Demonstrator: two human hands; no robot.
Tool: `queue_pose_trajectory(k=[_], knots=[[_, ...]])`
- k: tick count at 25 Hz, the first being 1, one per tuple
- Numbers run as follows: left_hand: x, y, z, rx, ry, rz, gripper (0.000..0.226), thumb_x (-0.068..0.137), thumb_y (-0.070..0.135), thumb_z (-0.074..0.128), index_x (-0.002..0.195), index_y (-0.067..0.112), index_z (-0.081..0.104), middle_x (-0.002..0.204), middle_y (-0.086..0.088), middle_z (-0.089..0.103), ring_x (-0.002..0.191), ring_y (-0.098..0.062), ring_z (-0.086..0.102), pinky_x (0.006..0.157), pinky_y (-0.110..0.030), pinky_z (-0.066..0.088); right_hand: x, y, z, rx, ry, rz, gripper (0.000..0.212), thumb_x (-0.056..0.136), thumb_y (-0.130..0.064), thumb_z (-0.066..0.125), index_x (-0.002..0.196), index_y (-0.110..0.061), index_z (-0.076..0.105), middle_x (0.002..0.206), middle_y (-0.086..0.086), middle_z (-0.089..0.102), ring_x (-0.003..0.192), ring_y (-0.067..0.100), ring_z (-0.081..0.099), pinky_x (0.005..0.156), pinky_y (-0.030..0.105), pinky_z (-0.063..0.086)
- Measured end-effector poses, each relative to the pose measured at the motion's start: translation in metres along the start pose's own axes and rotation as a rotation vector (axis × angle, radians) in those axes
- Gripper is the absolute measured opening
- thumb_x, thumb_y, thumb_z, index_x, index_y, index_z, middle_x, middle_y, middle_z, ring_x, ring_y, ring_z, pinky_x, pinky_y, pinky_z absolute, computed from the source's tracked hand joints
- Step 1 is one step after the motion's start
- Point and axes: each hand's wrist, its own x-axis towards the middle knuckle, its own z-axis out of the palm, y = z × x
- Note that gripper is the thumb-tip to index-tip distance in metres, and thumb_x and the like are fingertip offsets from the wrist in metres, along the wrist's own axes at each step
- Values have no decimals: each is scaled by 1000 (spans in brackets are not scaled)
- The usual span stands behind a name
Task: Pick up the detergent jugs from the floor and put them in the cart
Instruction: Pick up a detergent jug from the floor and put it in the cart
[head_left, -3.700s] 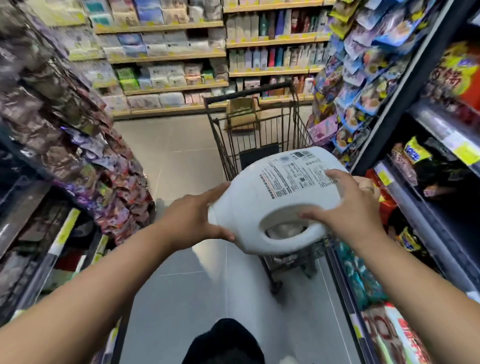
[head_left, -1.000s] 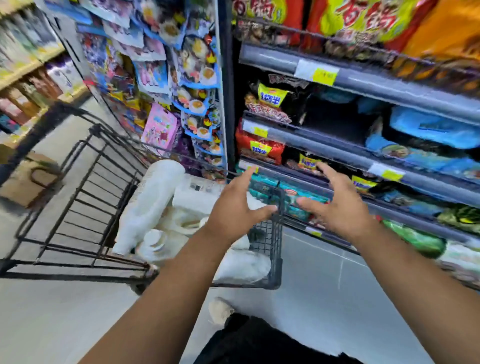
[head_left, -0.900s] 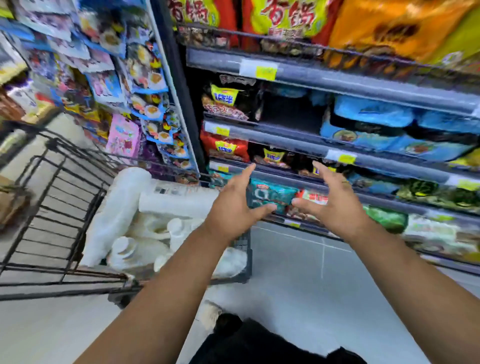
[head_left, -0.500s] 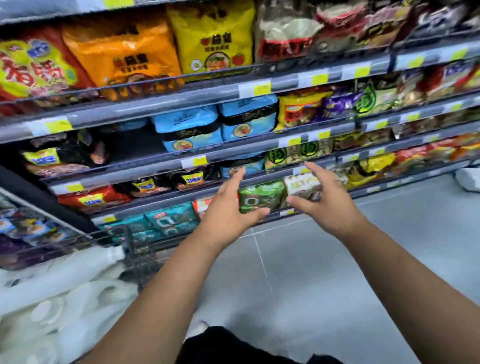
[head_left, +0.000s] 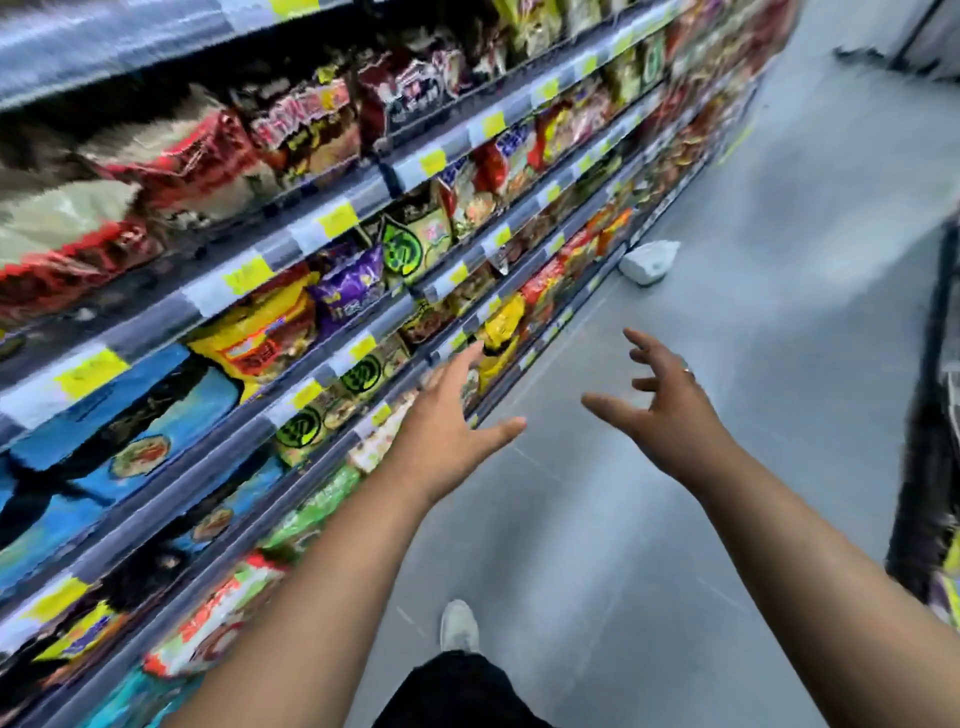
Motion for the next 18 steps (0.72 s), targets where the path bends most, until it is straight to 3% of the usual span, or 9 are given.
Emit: queue_pose_trajectory(k=[3, 8, 10, 13, 18], knots=[[86, 24, 17, -9, -112, 82, 89, 75, 48, 76, 148, 38, 26, 151, 5, 38, 136, -16, 40, 111, -40, 36, 51, 7, -30, 20, 150, 76, 84, 76, -37, 79, 146, -35, 33, 141, 6, 41, 106, 18, 51, 89, 34, 46], [196, 75, 54, 14, -308, 217, 84, 79, 41, 75, 148, 35, 28, 149, 5, 39, 131, -10, 43, 103, -23, 33, 112, 26, -77, 142, 378, 231, 87, 77, -36, 78, 148, -35, 28, 140, 2, 43, 108, 19, 54, 84, 31, 44], [239, 96, 82, 11, -363, 252, 84, 78, 41, 76, 148, 34, 29, 147, 4, 41, 132, -12, 43, 107, -26, 33, 139, 43, -98, 162, 436, 281, 88, 77, -35, 79, 148, -36, 27, 140, 2, 43, 107, 18, 53, 87, 32, 44], [298, 121, 125, -17, -436, 253, 84, 78, 43, 76, 147, 37, 28, 149, 5, 40, 131, -11, 42, 110, -38, 37, 180, 72, -131, 148, 468, 314, 86, 77, -35, 78, 147, -37, 27, 141, 1, 42, 107, 16, 52, 84, 29, 41], [402, 172, 199, -104, -441, 174, 83, 80, 40, 74, 148, 37, 26, 148, 7, 39, 124, -8, 45, 105, -34, 40, 290, 130, -205, 168, 418, 328, 85, 79, -37, 77, 147, -38, 27, 142, 0, 40, 109, 16, 51, 83, 31, 44]])
